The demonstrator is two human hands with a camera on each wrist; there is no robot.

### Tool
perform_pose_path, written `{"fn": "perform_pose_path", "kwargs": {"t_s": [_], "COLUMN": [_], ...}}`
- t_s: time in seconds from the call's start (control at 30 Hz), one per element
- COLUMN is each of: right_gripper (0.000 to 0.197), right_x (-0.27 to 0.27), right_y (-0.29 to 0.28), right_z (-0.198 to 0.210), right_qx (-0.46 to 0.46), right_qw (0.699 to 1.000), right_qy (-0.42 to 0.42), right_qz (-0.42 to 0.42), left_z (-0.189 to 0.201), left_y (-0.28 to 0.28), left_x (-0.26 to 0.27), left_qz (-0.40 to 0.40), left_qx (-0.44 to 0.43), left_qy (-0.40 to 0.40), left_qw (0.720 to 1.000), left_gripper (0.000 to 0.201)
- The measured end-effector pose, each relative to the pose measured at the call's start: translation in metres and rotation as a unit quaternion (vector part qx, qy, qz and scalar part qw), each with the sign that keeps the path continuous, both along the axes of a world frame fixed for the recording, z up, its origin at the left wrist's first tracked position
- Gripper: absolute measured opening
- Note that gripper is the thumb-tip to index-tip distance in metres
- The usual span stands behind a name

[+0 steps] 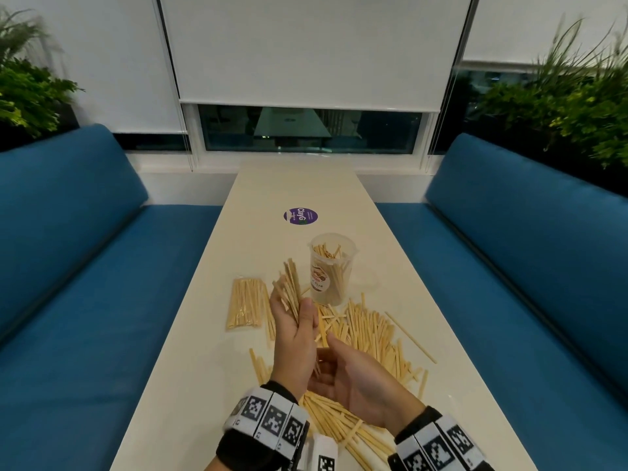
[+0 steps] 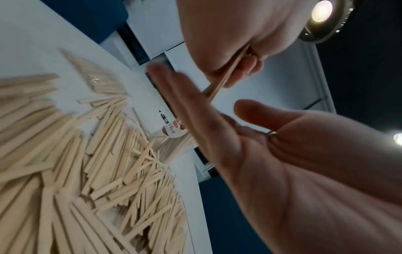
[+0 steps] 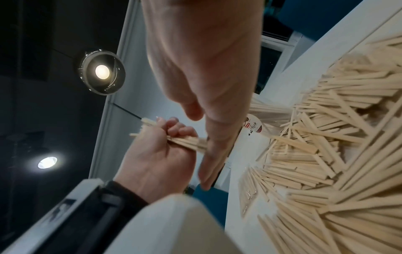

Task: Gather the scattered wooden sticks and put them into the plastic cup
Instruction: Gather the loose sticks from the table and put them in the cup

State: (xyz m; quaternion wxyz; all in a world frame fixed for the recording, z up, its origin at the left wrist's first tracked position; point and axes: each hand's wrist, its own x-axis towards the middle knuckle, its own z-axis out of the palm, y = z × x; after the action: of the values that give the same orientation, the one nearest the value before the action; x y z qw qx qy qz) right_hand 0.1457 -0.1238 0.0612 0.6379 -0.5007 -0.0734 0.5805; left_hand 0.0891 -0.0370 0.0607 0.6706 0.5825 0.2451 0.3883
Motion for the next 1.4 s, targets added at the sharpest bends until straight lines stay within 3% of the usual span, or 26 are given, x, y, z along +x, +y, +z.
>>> {"fn": "perform_pose_path", "kwargs": {"t_s": [0.07, 0.1, 0.13, 0.2, 0.23, 0.3, 0.4, 0.47, 0.53, 0.63, 0.77, 0.83, 1.0, 1.2, 1.27, 1.4], "right_gripper": [0.049, 0.048, 0.045, 0.034, 0.034, 0.053, 0.100, 0.094, 0.067, 0.038, 0.015, 0.011, 0.024, 0.023, 0.016, 0.008], "right_x": [-0.001, 0.001, 0.003, 0.013, 0.019, 0.026, 0.015, 0.006, 0.003, 0.004, 0.010, 0.010, 0.013, 0.015, 0.009, -0.009], "right_y": [-0.004, -0.007, -0.012, -0.023, -0.030, -0.041, -0.046, -0.044, -0.041, -0.037, -0.035, -0.035, -0.036, -0.037, -0.033, -0.019], "right_z": [0.002, 0.001, -0.002, -0.015, -0.023, -0.041, -0.065, -0.076, -0.084, -0.090, -0.101, -0.101, -0.090, -0.048, -0.028, 0.000], "right_qx": [-0.024, -0.062, -0.108, -0.188, -0.213, -0.261, -0.291, -0.295, -0.277, -0.235, -0.202, -0.198, -0.194, -0.168, -0.112, 0.018], "right_qw": [0.996, 0.984, 0.954, 0.849, 0.797, 0.730, 0.668, 0.611, 0.589, 0.587, 0.572, 0.565, 0.585, 0.666, 0.713, 0.836], "right_qy": [-0.062, -0.149, -0.264, -0.487, -0.559, -0.618, -0.648, -0.694, -0.730, -0.757, -0.784, -0.792, -0.780, -0.727, -0.692, -0.544], "right_qz": [0.055, 0.080, 0.094, 0.084, 0.085, 0.130, 0.223, 0.239, 0.208, 0.165, 0.132, 0.121, 0.105, 0.022, -0.030, -0.071], "left_z": [-0.001, -0.001, -0.002, -0.004, -0.006, -0.012, -0.023, -0.031, -0.036, -0.040, -0.042, -0.043, -0.048, -0.051, -0.047, -0.038], "left_y": [0.002, 0.003, 0.005, 0.011, 0.015, 0.023, 0.028, 0.027, 0.025, 0.023, 0.020, 0.020, 0.019, 0.002, -0.004, -0.009], "left_x": [-0.004, -0.007, -0.011, -0.022, -0.028, -0.040, -0.056, -0.062, -0.067, -0.071, -0.075, -0.076, -0.074, -0.062, -0.056, -0.045], "left_qz": [-0.026, -0.036, -0.041, -0.037, -0.031, -0.015, 0.000, 0.006, 0.011, 0.019, 0.033, 0.035, 0.012, -0.081, -0.114, -0.213], "left_qx": [-0.038, -0.054, -0.065, -0.090, -0.105, -0.139, -0.197, -0.237, -0.265, -0.295, -0.325, -0.332, -0.313, -0.207, -0.149, -0.013], "left_qy": [-0.001, 0.000, 0.001, 0.000, 0.000, -0.008, -0.033, -0.049, -0.061, -0.076, -0.092, -0.089, -0.039, 0.115, 0.143, 0.169], "left_qw": [0.999, 0.998, 0.997, 0.995, 0.994, 0.990, 0.980, 0.970, 0.962, 0.952, 0.941, 0.938, 0.949, 0.968, 0.972, 0.962], "left_gripper": [0.023, 0.023, 0.024, 0.025, 0.026, 0.027, 0.028, 0.028, 0.029, 0.029, 0.028, 0.028, 0.027, 0.018, 0.017, 0.042]}}
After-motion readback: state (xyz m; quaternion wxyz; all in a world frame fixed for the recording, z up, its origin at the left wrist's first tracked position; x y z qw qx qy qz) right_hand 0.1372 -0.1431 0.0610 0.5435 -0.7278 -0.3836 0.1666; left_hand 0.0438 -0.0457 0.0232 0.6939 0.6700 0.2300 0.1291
